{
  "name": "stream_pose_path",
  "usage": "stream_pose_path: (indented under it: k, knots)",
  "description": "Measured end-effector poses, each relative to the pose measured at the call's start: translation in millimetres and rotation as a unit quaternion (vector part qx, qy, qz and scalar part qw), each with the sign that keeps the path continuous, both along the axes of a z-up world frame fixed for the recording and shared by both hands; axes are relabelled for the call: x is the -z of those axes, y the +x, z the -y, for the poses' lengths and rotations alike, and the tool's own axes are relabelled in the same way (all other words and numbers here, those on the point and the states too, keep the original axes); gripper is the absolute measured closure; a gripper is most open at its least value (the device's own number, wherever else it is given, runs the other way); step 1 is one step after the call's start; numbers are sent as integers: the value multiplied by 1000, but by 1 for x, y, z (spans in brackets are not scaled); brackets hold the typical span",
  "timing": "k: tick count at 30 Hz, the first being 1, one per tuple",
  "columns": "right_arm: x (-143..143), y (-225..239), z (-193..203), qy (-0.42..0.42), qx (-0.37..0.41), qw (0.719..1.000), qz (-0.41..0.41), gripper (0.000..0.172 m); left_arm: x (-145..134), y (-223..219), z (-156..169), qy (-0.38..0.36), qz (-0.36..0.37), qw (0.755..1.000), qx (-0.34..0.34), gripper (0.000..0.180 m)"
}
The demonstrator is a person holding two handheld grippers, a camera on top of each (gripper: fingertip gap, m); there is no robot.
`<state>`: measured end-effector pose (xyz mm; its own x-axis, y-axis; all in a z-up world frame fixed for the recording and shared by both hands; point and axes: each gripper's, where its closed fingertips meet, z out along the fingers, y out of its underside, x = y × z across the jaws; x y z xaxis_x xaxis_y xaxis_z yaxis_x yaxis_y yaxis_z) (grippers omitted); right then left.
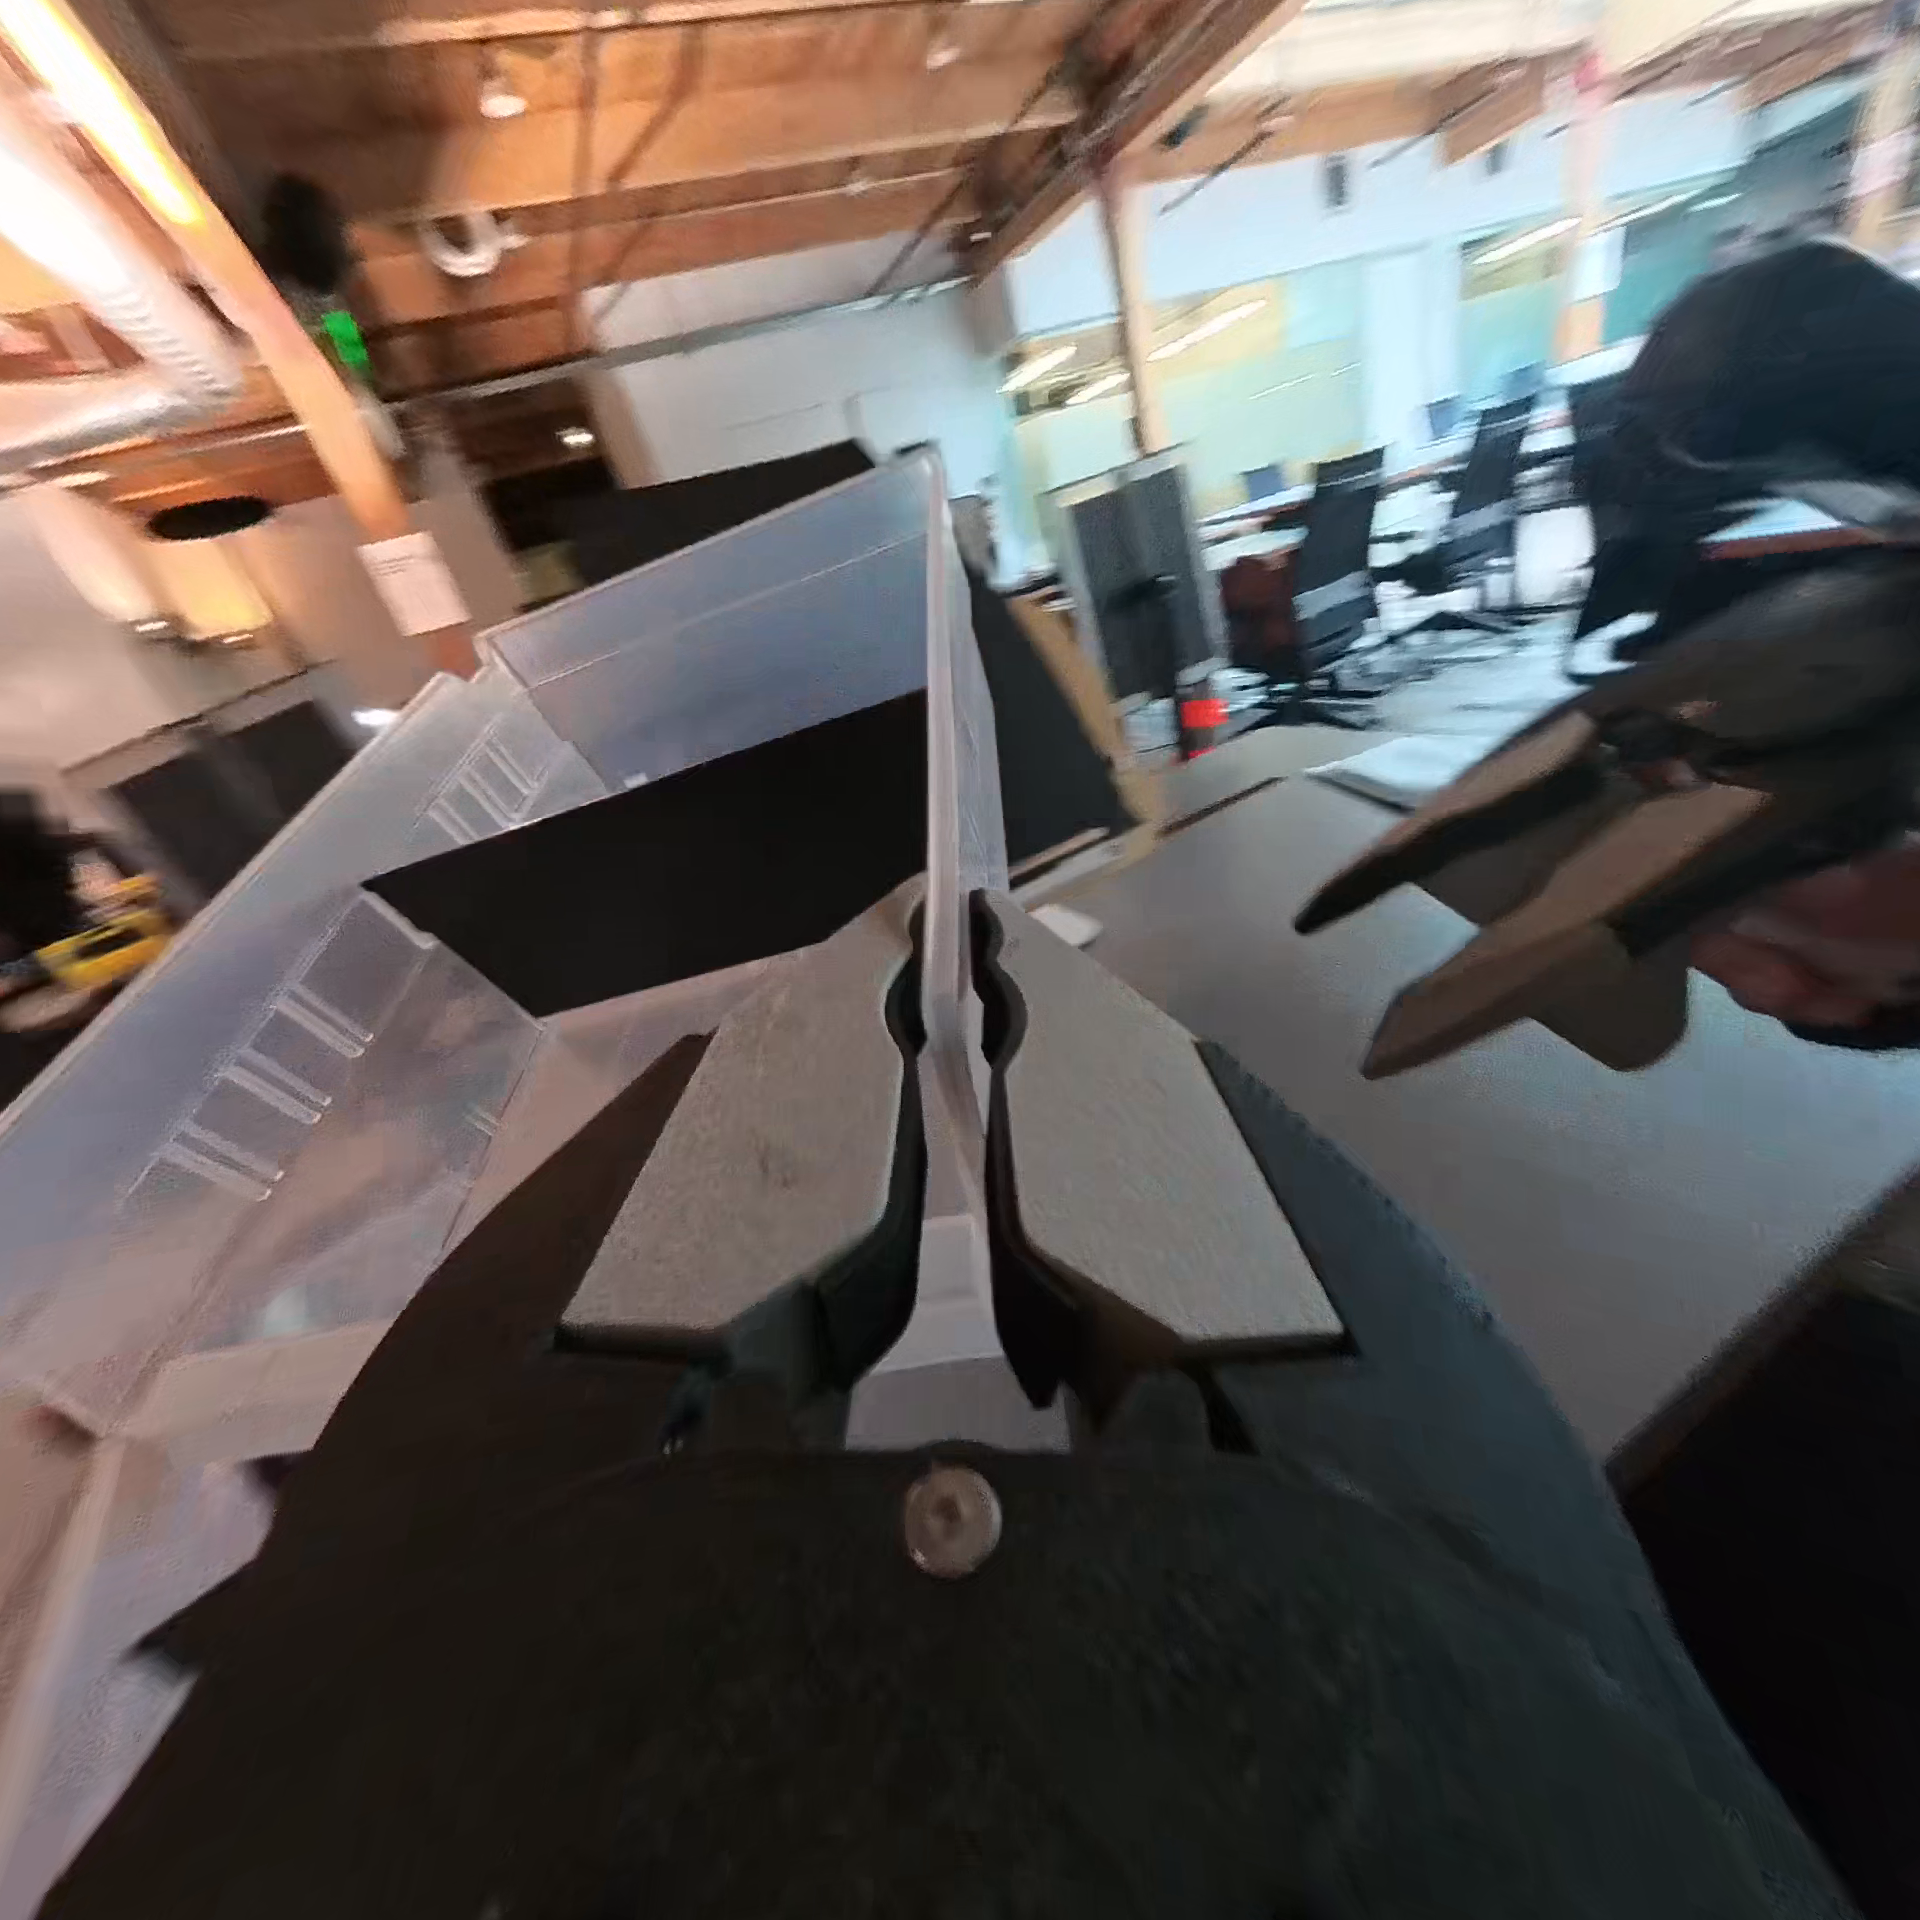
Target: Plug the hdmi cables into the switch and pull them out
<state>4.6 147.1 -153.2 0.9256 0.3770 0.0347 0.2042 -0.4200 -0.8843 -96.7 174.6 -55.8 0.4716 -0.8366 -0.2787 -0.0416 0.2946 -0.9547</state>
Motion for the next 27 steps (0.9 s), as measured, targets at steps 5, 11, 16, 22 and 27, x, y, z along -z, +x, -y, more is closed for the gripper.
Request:
stream_pose_path:
  k: [5, 11, 16, 22, 27]
  knots:
    - [-4, 89, 67, -21, 53, 998, 13, 99, 53, 98, 69, -15, -69, 989, 133, 178]
    - [5, 165, 103, -28, 131, 990, -31, 107, 144, 179, 104, -59, -161, 967, 188, 177]
    - [5, 116, 86, -11, 56, 997, -45, 99, 162, 191, 131, -114, -196, 948, 223, 154]
    - [49, 51, 70, -64, -8, 997, 49, 102, 123, 88, 54, -122, -212, 961, 127, 127]
    - [76, 77, 68, -116, 22, 986, 119, 109, 153, 7, -39, -162, -221, 961, -28, 112]
